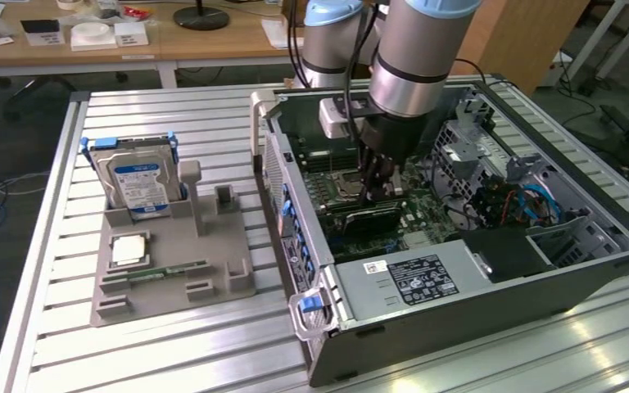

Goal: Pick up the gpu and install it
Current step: 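Press down on the gpu until it lock into place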

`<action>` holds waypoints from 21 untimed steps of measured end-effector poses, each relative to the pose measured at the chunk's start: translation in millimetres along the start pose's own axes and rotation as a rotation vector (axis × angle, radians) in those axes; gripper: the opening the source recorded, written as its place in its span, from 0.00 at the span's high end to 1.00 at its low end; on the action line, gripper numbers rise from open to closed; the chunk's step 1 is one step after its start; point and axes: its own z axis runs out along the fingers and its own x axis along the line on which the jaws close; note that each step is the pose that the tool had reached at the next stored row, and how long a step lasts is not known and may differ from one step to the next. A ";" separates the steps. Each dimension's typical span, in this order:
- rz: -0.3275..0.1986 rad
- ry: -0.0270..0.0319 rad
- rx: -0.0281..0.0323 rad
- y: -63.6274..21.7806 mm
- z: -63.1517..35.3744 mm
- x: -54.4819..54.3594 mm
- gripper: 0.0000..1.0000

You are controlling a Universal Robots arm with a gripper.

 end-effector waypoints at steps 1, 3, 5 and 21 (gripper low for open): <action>0.000 -0.0002 0.0001 0.0 0.5 -0.1 0.89; 0.000 -0.0001 0.0000 0.3 3.0 -0.1 0.89; 0.000 -0.0001 0.0000 0.5 5.5 -0.1 0.89; 0.000 -0.0003 -0.0001 1.2 13.0 -2.0 0.89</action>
